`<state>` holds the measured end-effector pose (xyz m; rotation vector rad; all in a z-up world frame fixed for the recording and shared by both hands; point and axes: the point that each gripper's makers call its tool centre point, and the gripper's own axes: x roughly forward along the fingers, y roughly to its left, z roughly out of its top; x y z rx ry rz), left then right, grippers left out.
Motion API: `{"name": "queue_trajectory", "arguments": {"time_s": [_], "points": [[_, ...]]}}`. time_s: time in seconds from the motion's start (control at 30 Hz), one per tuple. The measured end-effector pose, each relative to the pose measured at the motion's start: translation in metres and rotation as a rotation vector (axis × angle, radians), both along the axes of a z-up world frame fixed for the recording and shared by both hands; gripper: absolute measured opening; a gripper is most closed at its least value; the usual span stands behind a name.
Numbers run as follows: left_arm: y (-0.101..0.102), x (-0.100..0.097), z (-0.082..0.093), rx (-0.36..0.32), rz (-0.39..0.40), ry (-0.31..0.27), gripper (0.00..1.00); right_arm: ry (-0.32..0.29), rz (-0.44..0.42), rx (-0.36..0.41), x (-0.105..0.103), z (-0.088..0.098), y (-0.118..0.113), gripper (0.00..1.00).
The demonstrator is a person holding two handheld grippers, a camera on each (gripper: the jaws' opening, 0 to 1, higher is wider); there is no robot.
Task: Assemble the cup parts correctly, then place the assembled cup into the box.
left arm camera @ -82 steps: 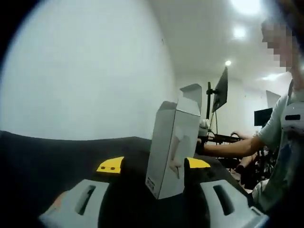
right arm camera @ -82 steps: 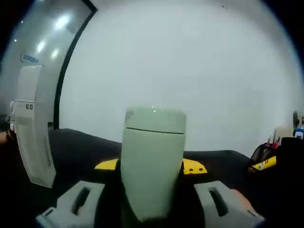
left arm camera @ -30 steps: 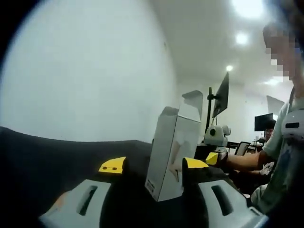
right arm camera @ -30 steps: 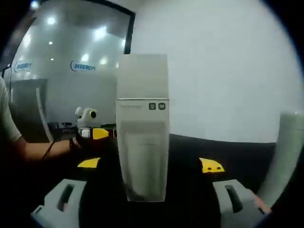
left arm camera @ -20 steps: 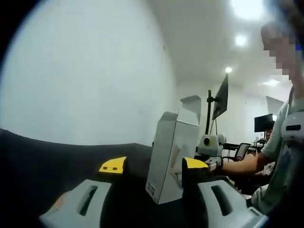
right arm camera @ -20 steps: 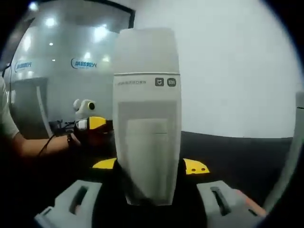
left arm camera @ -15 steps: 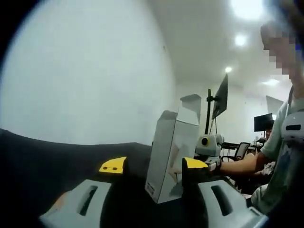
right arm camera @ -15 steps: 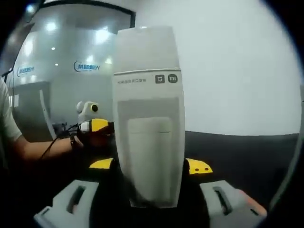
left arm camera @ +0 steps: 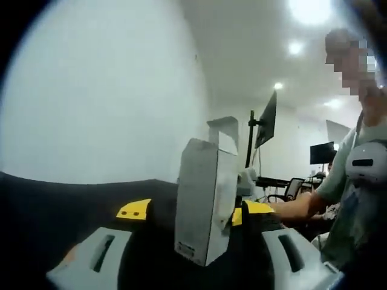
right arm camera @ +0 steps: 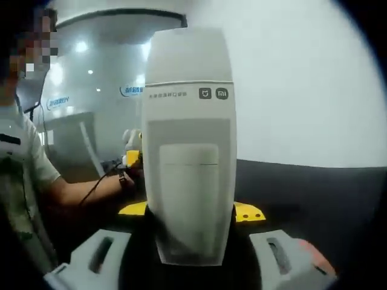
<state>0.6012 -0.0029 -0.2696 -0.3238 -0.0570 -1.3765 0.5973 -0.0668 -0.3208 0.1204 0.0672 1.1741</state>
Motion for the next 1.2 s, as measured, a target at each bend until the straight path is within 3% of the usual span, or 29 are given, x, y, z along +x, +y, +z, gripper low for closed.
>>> {"name": "queue_trajectory", "arguments": {"time_s": [0.07, 0.13, 0.17, 0.23, 0.43, 0.5, 0.73, 0.87, 0.97, 1.03, 1.1, 1.2], "points": [[-0.007, -0.014, 0.011, -0.046, -0.077, 0.025, 0.82, -0.014, 0.028, -0.010, -0.008, 0.004, -0.001, 0.48], [-0.019, -0.016, 0.012, 0.009, -0.083, 0.039, 0.86, -0.022, 0.073, -0.042, -0.018, 0.005, 0.000, 0.48], [-0.024, -0.014, 0.010, 0.059, -0.066, 0.042, 0.84, -0.026, 0.092, -0.057, -0.024, 0.006, 0.001, 0.48], [-0.038, -0.020, 0.020, 0.062, -0.080, 0.035, 0.77, -0.021, 0.129, -0.075, -0.033, 0.008, 0.003, 0.48], [-0.063, -0.039, 0.030, 0.116, -0.153, -0.027, 0.70, -0.034, 0.210, -0.122, -0.053, 0.015, 0.005, 0.48], [-0.068, -0.038, 0.027, 0.147, -0.140, -0.049, 0.58, -0.026, 0.248, -0.124, -0.059, 0.015, 0.005, 0.48], [-0.071, -0.038, 0.027, 0.149, -0.106, -0.034, 0.49, -0.015, 0.242, -0.145, -0.057, 0.010, -0.001, 0.48], [-0.072, -0.024, 0.031, 0.161, 0.009, -0.017, 0.48, -0.054, 0.117, -0.147, -0.041, 0.017, -0.014, 0.48], [-0.070, -0.014, 0.035, 0.136, 0.091, 0.018, 0.48, -0.072, 0.001, -0.071, -0.032, 0.035, -0.030, 0.53], [-0.065, 0.000, 0.038, 0.137, 0.226, -0.013, 0.48, -0.099, -0.089, -0.034, -0.033, 0.044, -0.043, 0.56], [-0.064, 0.010, 0.043, 0.116, 0.323, 0.001, 0.48, -0.108, -0.215, 0.006, -0.029, 0.051, -0.052, 0.61], [-0.066, 0.015, 0.051, 0.075, 0.392, 0.018, 0.48, -0.089, -0.369, 0.090, -0.026, 0.057, -0.058, 0.65]]}}
